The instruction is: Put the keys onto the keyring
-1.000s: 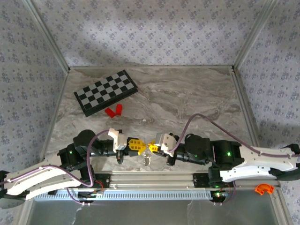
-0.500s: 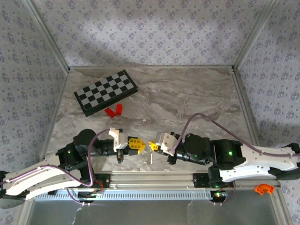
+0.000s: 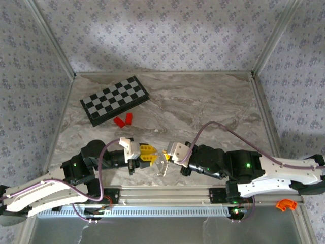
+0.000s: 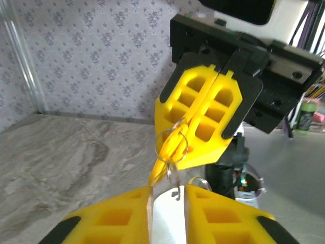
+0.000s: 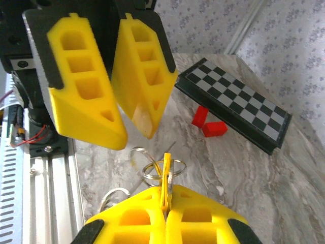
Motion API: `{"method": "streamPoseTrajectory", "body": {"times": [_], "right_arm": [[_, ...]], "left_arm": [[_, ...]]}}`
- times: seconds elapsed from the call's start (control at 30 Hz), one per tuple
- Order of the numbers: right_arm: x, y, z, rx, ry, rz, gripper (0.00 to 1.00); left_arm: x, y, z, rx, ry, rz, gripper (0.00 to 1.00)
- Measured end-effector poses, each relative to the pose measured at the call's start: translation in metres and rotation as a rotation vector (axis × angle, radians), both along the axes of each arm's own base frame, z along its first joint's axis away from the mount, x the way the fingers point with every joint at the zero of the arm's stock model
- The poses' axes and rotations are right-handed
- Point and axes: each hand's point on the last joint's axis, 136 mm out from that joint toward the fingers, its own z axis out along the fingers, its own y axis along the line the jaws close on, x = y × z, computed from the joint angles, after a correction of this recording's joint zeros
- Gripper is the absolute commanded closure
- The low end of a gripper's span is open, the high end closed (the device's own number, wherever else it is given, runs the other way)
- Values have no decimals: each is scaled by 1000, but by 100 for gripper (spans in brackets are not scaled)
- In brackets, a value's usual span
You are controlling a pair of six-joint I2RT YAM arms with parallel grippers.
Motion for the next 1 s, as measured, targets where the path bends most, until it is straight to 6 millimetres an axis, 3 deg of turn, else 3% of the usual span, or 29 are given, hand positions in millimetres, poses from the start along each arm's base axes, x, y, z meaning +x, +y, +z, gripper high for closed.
{"method": "streamPoseTrajectory", "body": {"times": [0.2, 0.47, 0.77, 1.0], "right_arm": [[20, -10, -2, -36, -1, -92, 100], [65, -44, -12, -45, 69, -310, 100], [99, -74, -18, -5, 171, -470, 100], [125, -92, -36, -16, 264, -587, 100]], "left_arm": [[10, 1, -5, 18, 2, 57, 62], [17, 2, -7, 27, 3, 98, 55], [27, -1, -31, 78, 34, 143, 41], [31, -2, -41, 98, 61, 169, 30]]}}
